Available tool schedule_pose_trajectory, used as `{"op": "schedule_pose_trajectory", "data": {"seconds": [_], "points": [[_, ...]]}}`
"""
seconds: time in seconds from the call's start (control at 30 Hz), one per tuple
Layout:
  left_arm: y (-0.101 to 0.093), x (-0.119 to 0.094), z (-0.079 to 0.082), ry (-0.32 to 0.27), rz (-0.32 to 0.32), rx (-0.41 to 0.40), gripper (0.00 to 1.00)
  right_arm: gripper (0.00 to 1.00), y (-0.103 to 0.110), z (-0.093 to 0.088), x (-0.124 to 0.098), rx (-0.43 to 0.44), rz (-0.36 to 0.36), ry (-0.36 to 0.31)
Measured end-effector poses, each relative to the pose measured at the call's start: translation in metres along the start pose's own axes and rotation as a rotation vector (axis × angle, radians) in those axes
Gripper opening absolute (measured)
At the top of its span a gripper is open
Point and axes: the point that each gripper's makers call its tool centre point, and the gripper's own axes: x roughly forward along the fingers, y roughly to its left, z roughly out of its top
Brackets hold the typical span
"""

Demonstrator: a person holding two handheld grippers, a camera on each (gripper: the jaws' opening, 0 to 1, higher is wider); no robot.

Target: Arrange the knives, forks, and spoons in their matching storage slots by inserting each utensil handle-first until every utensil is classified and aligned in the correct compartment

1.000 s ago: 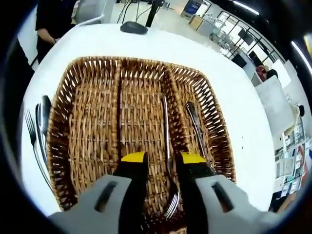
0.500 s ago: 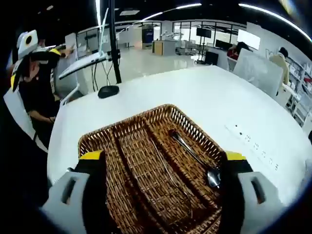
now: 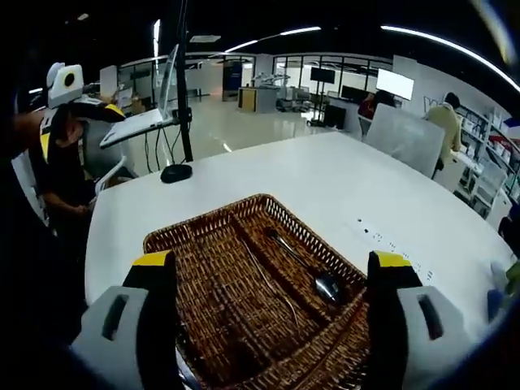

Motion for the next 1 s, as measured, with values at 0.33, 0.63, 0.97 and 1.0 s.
{"op": "schedule_pose_trajectory", "data": {"seconds": [0.33,0.63,0.97,1.0], "points": [[0.008,0.009,0.007,-0.021,-0.016,-0.004,1.0,1.0,-0.007,0.013,-0.051,0.051,-0.077,-0.068],[0.002,0.015,0.015,-0.025,-0.042,0.011,1.0,1.0,-0.008,0.007,-0.1,0.071,-0.136,-0.09],[-0.007,0.015,0.015,-0.017,-0.043,0.035,1.0,1.0,-0.002,-0.006,-0.15,0.083,-0.181,-0.103],[-0.007,0.015,0.015,-0.019,-0.04,0.036,1.0,1.0,0.0,-0.008,-0.154,0.082,-0.183,-0.103]]}}
